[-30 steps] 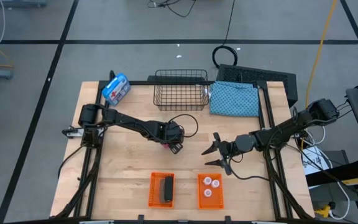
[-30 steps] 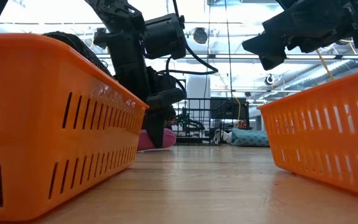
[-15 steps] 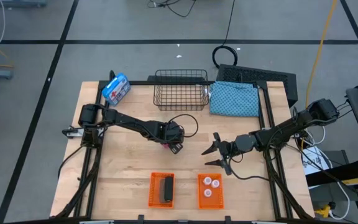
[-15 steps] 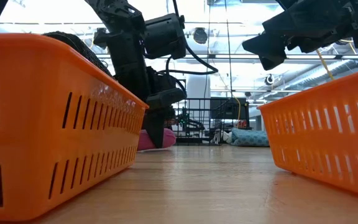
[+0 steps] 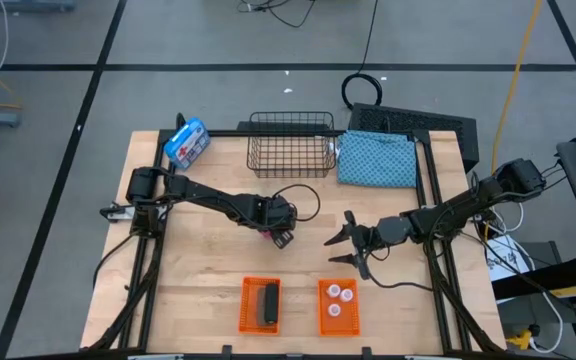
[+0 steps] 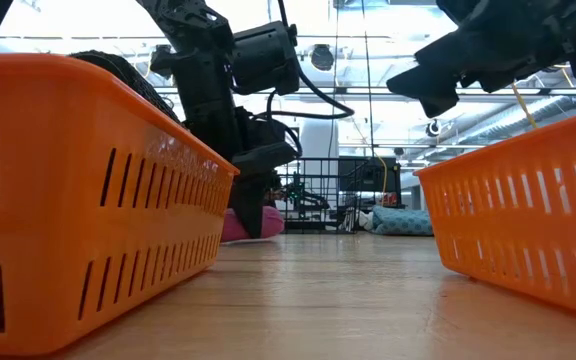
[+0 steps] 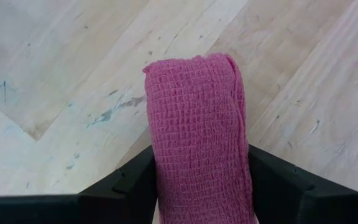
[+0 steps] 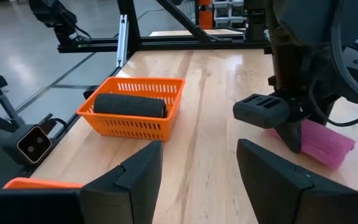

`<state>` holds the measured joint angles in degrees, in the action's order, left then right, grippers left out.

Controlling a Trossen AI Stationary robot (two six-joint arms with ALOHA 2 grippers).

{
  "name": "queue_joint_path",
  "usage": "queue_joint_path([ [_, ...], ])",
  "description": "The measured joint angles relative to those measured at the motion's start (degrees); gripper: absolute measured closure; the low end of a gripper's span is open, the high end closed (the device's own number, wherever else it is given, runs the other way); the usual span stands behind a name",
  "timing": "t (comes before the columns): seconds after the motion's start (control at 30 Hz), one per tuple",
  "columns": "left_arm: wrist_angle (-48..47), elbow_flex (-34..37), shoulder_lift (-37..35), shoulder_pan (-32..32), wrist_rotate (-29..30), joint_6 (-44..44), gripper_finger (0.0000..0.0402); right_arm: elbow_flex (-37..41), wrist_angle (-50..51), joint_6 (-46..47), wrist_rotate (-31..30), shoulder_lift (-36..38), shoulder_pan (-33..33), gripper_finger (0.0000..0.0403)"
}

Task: Pick & Place Medicine items
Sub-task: Put the pink bandage into the left orange basket

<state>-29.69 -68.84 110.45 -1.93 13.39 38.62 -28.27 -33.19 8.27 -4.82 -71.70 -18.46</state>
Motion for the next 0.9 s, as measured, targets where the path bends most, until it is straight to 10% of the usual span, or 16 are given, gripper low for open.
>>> queue_joint_path([
  [0.9, 0.0, 0.0, 0.0, -0.6, -1.5, -22.6, 0.0188, 0.0, 0.5, 0.0, 0.1, 0.0, 0.0, 0.0206],
])
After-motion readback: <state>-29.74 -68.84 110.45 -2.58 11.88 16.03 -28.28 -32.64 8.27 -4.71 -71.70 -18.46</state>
